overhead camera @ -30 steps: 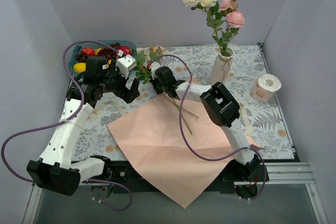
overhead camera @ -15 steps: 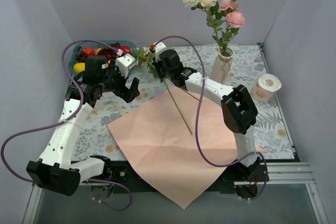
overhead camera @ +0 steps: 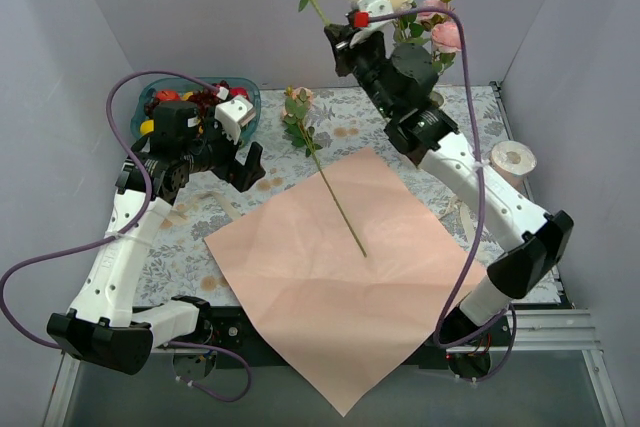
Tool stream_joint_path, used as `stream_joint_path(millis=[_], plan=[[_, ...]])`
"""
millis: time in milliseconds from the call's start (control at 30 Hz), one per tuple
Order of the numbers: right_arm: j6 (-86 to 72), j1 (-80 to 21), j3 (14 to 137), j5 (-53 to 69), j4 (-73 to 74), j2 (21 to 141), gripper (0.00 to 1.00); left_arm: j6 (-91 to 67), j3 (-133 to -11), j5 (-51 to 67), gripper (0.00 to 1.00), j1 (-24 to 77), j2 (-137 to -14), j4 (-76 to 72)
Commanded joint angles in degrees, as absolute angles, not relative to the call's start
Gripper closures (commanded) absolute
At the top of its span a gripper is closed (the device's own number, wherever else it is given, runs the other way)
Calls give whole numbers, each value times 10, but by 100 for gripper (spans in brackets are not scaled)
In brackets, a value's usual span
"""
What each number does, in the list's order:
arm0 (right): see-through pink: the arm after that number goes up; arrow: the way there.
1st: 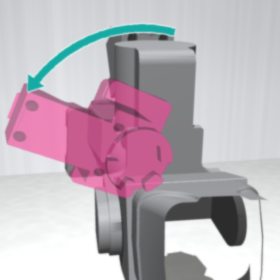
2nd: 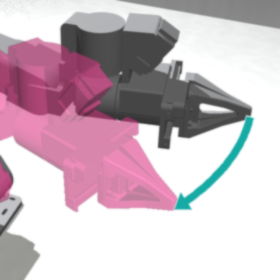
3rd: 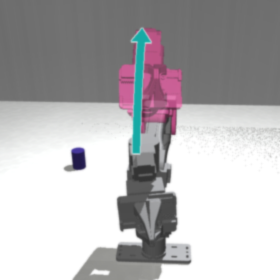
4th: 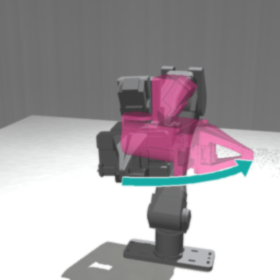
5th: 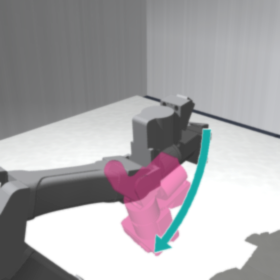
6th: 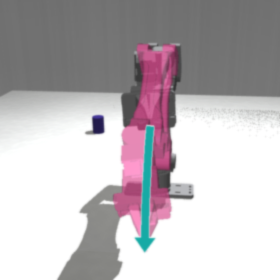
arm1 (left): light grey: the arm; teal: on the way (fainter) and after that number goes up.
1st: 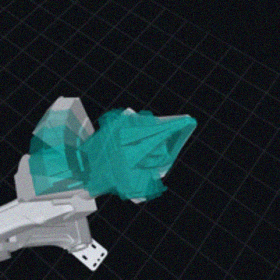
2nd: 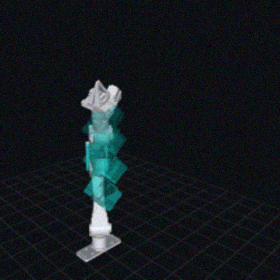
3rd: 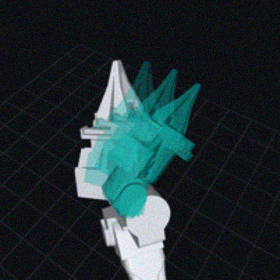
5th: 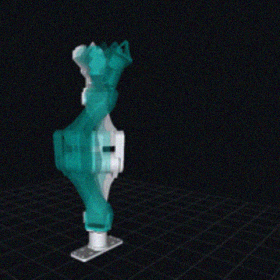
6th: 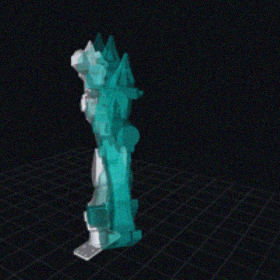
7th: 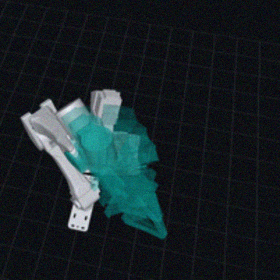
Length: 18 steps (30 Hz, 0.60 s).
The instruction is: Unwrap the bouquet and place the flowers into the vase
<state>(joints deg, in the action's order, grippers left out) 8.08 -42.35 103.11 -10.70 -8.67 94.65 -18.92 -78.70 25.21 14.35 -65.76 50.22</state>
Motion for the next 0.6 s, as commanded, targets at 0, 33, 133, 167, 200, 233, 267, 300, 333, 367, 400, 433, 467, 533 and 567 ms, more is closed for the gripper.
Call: stream_joint_path(millis=[0, 33, 133, 167, 200, 233, 267, 300, 333, 367, 400, 433, 467, 533, 567], plan=[[146, -397, 971, -118, -312, 856, 99, -190, -800, 258, 2, 142, -641, 514], [147, -388, 912, -113, -430, 826, 99, -188, -800, 258, 2, 142, -642, 514], [112, -332, 818, -99, -697, 812, 99, -185, -801, 255, 2, 142, -645, 514], [96, -307, 811, -99, -734, 816, 99, -185, -799, 257, 2, 142, -645, 511], [88, -300, 814, -103, -749, 817, 99, -185, -795, 257, 2, 142, -646, 508], [104, -298, 822, -101, -744, 823, 99, -185, -795, 258, 2, 142, -646, 507], [120, -297, 839, -102, -749, 827, 99, -188, -795, 260, 2, 142, -647, 505], [127, -297, 846, -126, -751, 832, 99, -189, -795, 261, 2, 142, -649, 504], [132, -295, 853, -142, -758, 838, 99, -191, -797, 262, 2, 142, -651, 505], [129, -284, 864, -149, -761, 842, 99, -190, -796, 263, 2, 142, -652, 505], [121, -276, 868, -160, -762, 845, 99, -191, -796, 263, 2, 142, -653, 504], [114, -269, 872, -163, -768, 851, 99, -190, -796, 263, 2, 142, -653, 504], [99, -255, 875, -165, -773, 853, 99, -187, -794, 263, 2, 142, -652, 502], [94, -244, 877, -164, -791, 860, 99, -183, -792, 263, 2, 142, -654, 500], [96, -235, 877, -163, -798, 862, 99, -182, -790, 263, 2, 142, -655, 500]])
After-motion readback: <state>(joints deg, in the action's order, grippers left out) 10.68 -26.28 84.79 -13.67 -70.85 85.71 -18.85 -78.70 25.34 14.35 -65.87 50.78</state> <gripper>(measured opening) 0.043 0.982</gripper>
